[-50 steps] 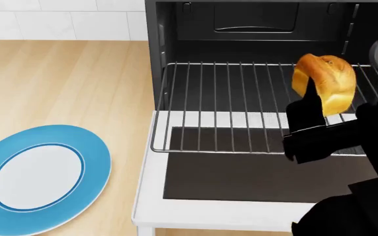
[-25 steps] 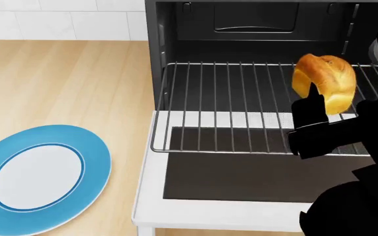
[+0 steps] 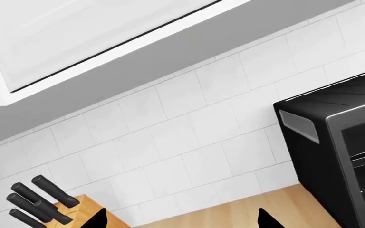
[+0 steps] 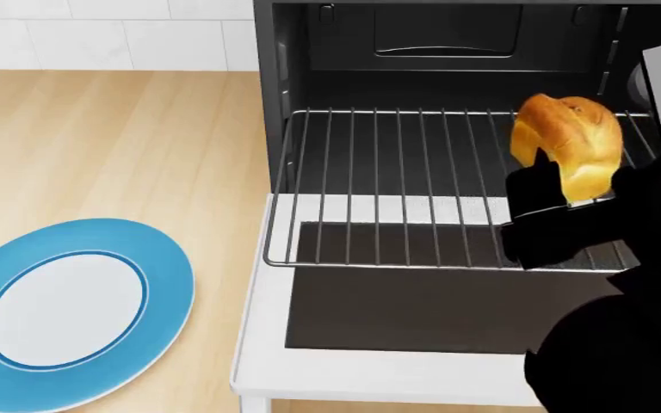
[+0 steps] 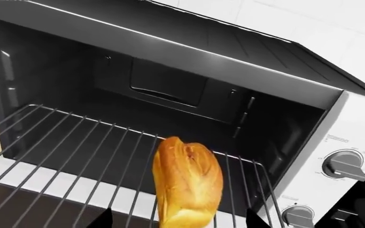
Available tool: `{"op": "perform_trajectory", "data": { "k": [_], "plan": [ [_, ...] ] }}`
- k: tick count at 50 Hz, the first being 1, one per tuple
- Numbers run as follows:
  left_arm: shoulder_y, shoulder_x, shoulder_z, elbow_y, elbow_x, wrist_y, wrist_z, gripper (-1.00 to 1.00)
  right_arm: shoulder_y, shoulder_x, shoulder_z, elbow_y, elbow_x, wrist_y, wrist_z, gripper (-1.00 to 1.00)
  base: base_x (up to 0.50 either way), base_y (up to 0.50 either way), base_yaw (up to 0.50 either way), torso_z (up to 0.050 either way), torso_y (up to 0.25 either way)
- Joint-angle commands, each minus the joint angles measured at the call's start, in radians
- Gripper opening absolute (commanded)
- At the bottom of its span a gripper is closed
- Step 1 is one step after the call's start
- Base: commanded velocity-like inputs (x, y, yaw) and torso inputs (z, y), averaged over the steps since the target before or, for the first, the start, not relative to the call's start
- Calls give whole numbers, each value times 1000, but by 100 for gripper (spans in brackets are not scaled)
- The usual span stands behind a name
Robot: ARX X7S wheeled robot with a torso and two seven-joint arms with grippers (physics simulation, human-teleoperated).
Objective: Pick the bread from the rack and place it on the plate on the counter.
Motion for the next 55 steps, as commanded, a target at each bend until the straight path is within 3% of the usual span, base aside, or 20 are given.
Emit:
{"op": "perform_trajectory", "data": {
  "k": [1,55],
  "plan": [
    [-16,18,-6,-4,5,-1,24,100,14,-23,24,67,5,-30,13,100,0,0,0,0,0],
    [-86,-19,65,-18,-74,31,-48,100,39,-30,71,221,121,-100,140,100,0,0,0,0,0]
  ]
}}
